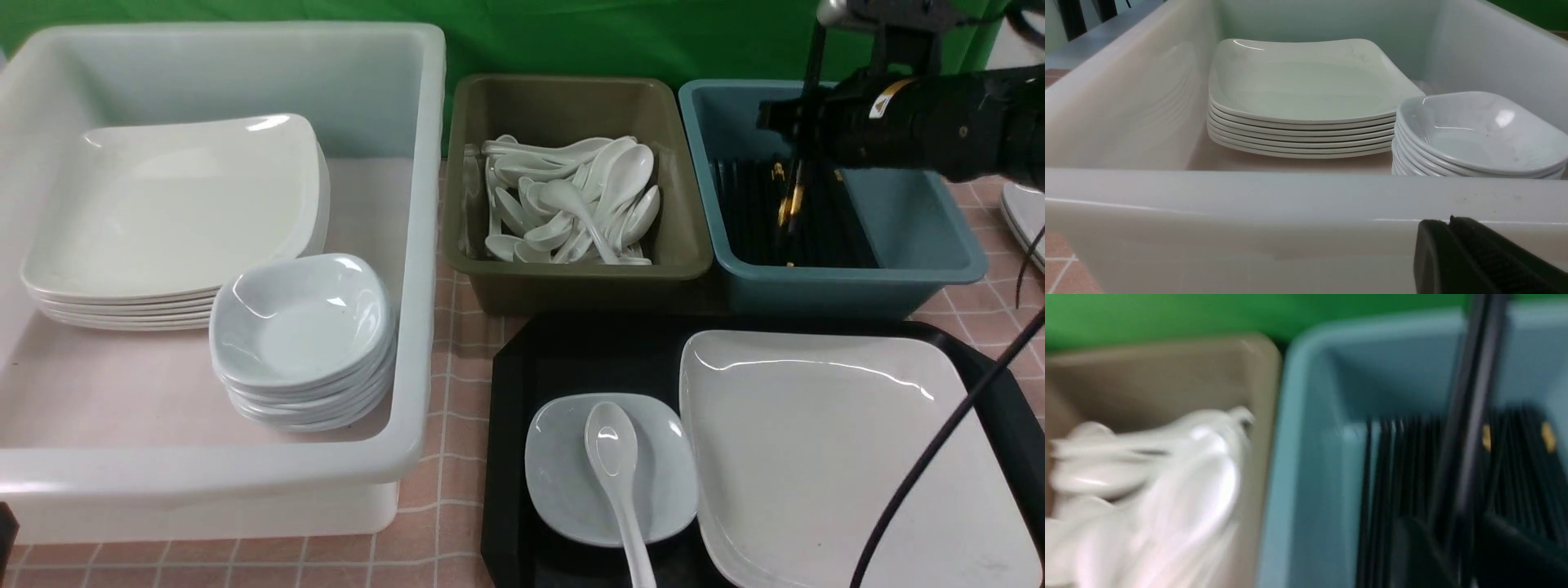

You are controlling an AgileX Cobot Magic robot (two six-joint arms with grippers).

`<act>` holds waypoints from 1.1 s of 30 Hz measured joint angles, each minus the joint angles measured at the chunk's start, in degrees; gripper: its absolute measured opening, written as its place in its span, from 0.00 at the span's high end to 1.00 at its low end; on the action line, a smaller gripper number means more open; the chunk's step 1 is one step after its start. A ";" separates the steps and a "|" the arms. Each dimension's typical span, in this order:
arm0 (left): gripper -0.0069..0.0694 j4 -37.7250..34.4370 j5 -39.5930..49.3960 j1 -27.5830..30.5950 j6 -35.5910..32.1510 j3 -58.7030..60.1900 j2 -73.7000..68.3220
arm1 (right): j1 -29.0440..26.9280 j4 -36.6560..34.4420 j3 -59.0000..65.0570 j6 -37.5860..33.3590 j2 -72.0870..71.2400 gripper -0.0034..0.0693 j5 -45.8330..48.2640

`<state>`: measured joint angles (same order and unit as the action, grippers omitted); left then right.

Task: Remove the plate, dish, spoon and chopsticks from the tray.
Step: Use the right arm to put the chopsticks into the small storage box on the right, then use the left arm to grab a soup spoon from the plate

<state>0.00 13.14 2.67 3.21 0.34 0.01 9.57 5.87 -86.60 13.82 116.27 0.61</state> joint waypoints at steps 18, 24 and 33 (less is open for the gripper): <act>0.90 0.00 0.00 0.00 0.00 0.00 0.00 | 1.61 -0.21 -0.59 -9.08 -17.70 0.90 51.40; 0.90 0.00 0.00 0.00 0.00 0.00 0.00 | 1.67 -8.36 3.24 -17.07 -28.53 0.91 64.05; 0.90 0.00 0.00 0.00 -0.12 0.00 0.00 | 1.85 -11.48 19.47 -19.86 -46.73 0.91 64.08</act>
<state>0.00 13.14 2.67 3.09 0.34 0.01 11.42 -5.62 -67.14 -6.03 69.54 64.69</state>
